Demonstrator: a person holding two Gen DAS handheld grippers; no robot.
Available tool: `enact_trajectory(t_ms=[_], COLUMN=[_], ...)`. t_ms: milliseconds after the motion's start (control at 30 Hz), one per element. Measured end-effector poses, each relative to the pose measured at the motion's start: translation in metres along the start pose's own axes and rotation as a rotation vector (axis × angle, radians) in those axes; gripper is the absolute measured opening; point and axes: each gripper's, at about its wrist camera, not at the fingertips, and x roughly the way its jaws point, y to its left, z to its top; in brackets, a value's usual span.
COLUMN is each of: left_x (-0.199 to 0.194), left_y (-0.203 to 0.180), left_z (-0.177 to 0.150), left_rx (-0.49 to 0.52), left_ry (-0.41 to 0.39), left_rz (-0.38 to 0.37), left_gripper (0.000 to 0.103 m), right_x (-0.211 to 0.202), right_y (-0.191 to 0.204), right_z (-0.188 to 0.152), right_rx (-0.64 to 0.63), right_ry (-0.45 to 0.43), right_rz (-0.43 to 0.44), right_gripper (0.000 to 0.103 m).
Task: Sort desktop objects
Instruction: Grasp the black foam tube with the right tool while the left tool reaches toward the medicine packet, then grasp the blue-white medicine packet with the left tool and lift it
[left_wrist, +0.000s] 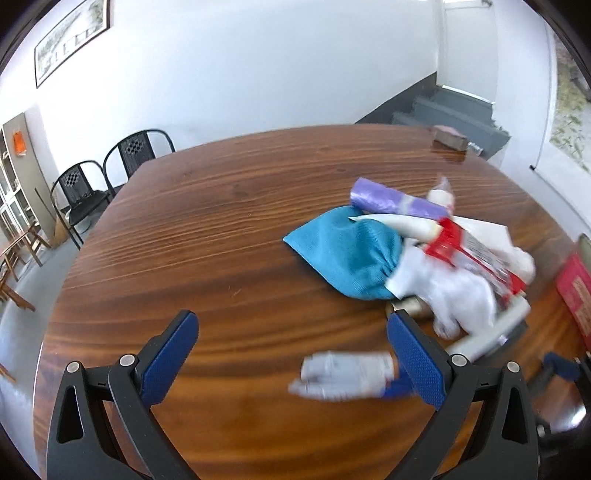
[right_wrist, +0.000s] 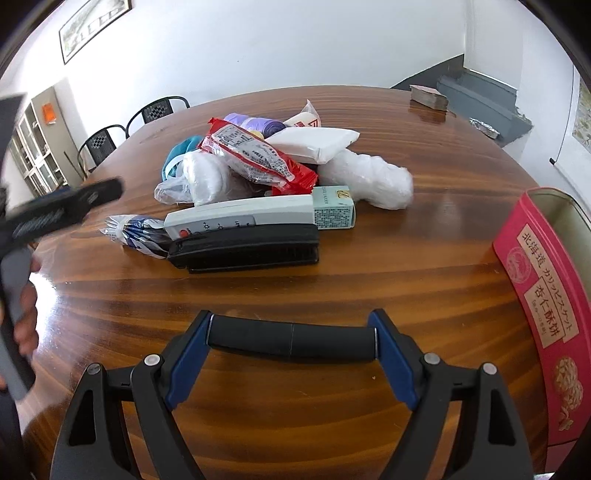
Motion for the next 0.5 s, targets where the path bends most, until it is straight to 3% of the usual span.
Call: enact_trajectory(t_ms=[167,500], left_x=[0.028,-0.012], left_y=[0.000,0.007], left_z=[-0.011,-0.053], left_rx=[-0.012,-0.005], left_ry=[0.101,0.153], left_rz=[-0.007,-0.131], left_gripper=[0.103,0.103], right_x=[0.000,-0.001], right_y=[-0.003,-0.005], right_z=[-0.002,-0.004], right_rx=[0.006,0.006], right_ry=[-0.004,-0.007], right_rz=[0.017,0.037], right_gripper=[0.086,0.086])
